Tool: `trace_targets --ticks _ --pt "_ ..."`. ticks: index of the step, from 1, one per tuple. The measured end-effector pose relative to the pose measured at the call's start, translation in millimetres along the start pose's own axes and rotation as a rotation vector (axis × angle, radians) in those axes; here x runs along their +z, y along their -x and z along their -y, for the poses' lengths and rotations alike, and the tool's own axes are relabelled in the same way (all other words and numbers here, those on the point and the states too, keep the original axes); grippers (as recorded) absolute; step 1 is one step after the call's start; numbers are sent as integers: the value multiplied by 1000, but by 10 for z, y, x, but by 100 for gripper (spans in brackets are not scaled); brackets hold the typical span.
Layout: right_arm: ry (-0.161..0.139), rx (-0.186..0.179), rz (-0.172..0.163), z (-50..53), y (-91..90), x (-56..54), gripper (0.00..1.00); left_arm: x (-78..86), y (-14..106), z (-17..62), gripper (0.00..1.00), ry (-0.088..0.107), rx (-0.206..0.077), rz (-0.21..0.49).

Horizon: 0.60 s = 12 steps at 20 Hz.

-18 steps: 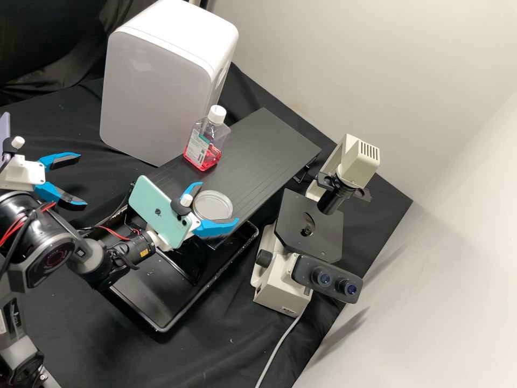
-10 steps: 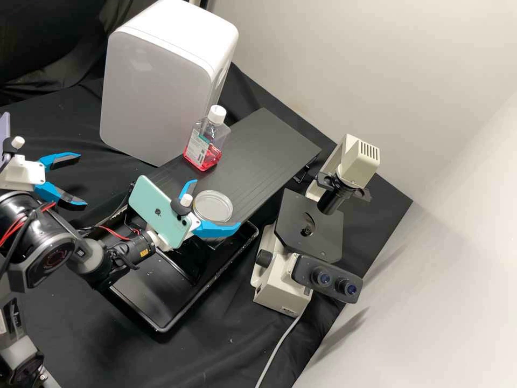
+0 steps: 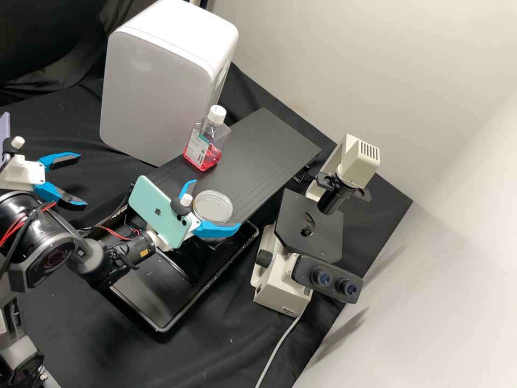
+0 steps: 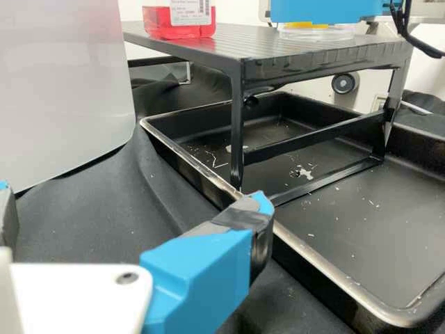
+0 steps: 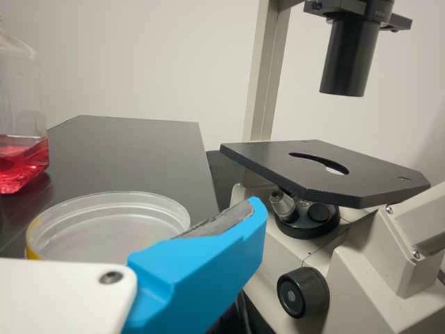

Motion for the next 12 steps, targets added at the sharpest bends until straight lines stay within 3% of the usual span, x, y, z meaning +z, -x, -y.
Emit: trace_targets --ticks 12 --pt "3 -20 19 55 -13 49 100 5 1 4 100 0 -1 0"
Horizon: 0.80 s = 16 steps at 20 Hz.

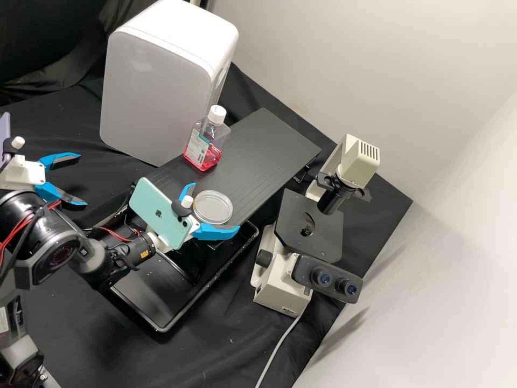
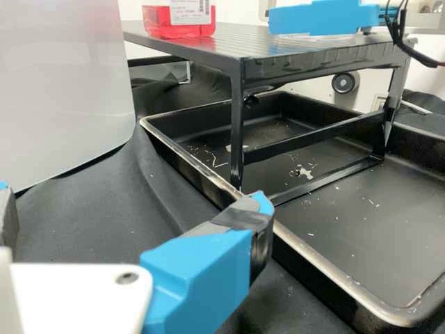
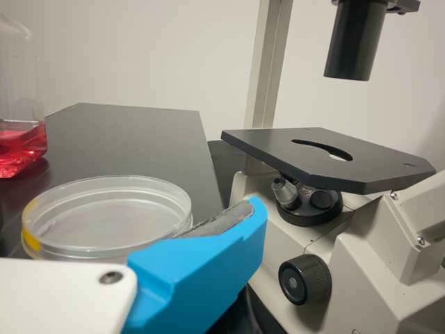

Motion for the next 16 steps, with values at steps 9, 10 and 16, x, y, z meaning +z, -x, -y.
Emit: trace_targets --ticks 9,10,16 --pt "0 -2 2 5 -1 4 0 5 -10 -8 100 0 4 0" --pt "0 -2 2 5 -1 4 0 5 -10 -8 100 0 4 0" --pt "0 -2 2 5 -1 4 0 5 -10 -8 100 -13 4 0"
